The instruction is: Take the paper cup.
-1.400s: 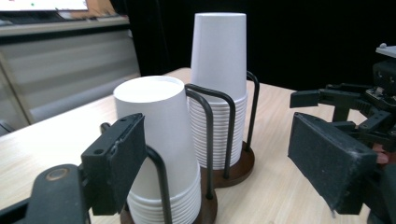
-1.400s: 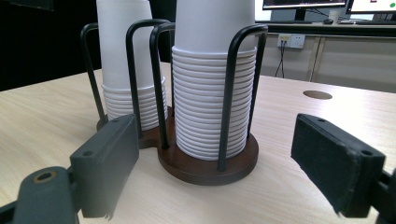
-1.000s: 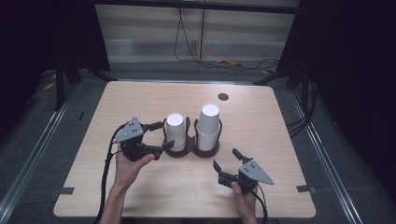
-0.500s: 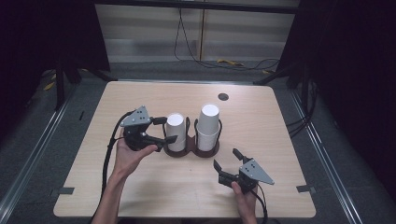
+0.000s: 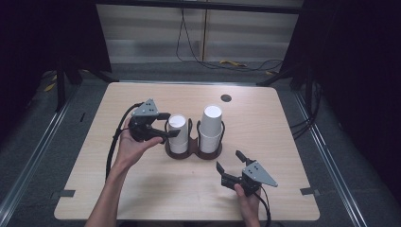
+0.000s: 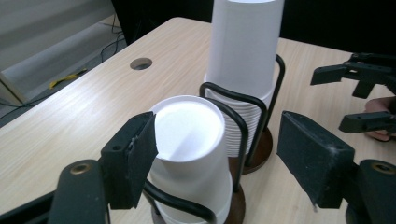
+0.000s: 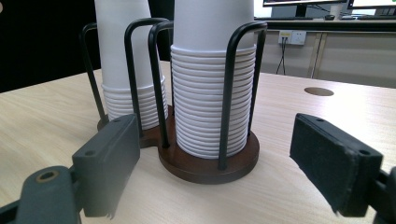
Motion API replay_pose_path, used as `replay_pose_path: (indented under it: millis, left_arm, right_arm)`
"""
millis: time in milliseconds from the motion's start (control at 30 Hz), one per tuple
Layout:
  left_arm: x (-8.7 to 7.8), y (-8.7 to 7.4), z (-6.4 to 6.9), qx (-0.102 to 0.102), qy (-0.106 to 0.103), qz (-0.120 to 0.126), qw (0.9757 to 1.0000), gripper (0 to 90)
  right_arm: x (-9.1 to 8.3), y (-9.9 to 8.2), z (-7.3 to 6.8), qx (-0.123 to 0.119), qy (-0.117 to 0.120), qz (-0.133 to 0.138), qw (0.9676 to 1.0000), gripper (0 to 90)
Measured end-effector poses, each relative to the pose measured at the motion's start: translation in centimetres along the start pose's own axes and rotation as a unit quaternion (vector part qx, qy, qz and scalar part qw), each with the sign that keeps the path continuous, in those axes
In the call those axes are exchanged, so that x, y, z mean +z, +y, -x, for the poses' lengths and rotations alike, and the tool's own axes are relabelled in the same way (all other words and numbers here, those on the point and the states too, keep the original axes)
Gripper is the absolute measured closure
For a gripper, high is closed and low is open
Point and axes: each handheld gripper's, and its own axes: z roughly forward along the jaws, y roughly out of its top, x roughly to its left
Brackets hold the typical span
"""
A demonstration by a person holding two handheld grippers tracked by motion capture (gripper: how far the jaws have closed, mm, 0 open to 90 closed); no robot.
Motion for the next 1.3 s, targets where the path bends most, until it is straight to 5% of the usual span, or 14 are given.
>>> replay_pose_path:
  millis: [333,567,733,1300]
  left_arm:
    - [0.8,1.8,-1.0,0.008,-0.006,-0.054,0.9985,25.7]
    - [1.8,2.3,-1.8,-0.006,-0.023,-0.088,0.9959,22.4]
    - [2.5,3.0,-2.1,0.009,-0.025,-0.116,0.9930,22.5]
    - [4.1,2.9,-2.4,0.020,-0.038,-0.156,0.9869,31.0]
  right_arm:
    - [0.0,0.0,0.0,0.001,0.000,-0.001,1.0000,15.6]
    - [0.0,0.0,0.0,0.001,0.000,-0.001,1.0000,15.6]
    - [0.0,0.0,0.0,-0.001,0.000,-0.001,1.0000,15.6]
    - [0.0,0.0,0.0,-0.001,-0.001,-0.001,1.0000,15.9]
